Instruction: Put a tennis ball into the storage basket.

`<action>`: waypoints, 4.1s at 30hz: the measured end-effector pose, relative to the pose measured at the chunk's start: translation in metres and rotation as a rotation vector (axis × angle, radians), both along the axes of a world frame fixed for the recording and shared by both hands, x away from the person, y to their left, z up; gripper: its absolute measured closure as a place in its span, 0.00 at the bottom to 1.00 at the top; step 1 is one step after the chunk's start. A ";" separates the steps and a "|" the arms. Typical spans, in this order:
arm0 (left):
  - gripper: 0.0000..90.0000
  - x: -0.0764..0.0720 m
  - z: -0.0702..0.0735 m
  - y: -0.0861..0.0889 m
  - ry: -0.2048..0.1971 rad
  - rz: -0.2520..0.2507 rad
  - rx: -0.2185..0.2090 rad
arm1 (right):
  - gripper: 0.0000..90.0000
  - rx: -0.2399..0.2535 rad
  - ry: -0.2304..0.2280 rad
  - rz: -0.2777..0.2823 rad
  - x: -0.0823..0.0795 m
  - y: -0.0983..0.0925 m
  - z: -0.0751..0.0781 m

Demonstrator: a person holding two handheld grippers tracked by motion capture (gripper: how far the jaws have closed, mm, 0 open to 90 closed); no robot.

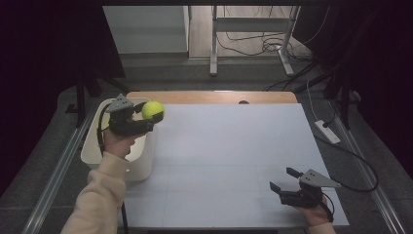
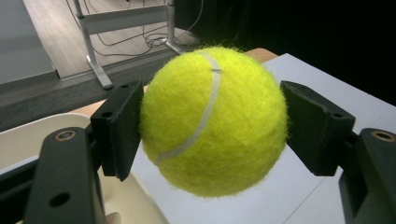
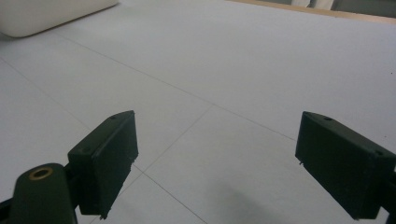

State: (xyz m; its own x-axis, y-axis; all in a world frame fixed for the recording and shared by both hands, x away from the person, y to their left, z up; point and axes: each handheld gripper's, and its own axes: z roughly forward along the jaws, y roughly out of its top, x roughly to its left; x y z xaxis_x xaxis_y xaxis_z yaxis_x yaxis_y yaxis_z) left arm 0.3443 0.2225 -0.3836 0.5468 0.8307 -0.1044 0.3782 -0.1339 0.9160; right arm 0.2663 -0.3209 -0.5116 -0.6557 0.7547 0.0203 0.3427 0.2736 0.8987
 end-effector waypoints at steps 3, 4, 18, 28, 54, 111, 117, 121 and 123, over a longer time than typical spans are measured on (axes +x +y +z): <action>0.30 0.000 -0.001 0.003 0.004 0.011 0.001 | 0.14 0.000 0.000 -0.001 0.000 0.000 0.000; 0.30 0.000 -0.001 0.005 0.004 0.016 0.003 | 0.14 0.000 0.000 -0.001 0.000 0.000 0.000; 0.30 0.000 -0.005 0.023 0.018 0.071 0.013 | 0.14 0.002 0.001 -0.001 0.000 0.000 0.000; 0.30 -0.001 -0.006 0.039 0.029 0.114 0.019 | 0.14 0.002 0.001 -0.002 0.000 0.001 0.000; 0.30 -0.005 -0.013 0.077 0.093 0.221 0.097 | 0.14 -0.003 0.000 0.001 0.001 0.001 0.000; 0.17 -0.006 -0.015 0.094 0.199 0.278 0.146 | 0.14 -0.007 0.000 0.000 0.002 0.001 0.000; 0.12 -0.011 -0.010 0.091 0.168 0.231 0.069 | 0.14 0.000 0.001 0.006 0.003 0.001 -0.001; 0.11 -0.015 -0.008 0.086 0.148 0.190 0.033 | 0.14 0.003 0.001 0.010 0.004 0.002 -0.001; 0.10 -0.016 -0.008 0.084 0.143 0.168 0.018 | 0.14 0.004 0.001 0.011 0.004 0.002 -0.001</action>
State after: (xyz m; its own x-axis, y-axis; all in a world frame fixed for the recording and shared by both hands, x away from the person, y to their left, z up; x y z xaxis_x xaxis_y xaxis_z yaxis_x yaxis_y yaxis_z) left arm 0.3278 0.3064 -0.3916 0.3813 0.9113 -0.1556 0.5223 -0.0735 0.8496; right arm 0.2708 -0.3193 -0.5121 -0.6643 0.7471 0.0242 0.3406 0.2737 0.8995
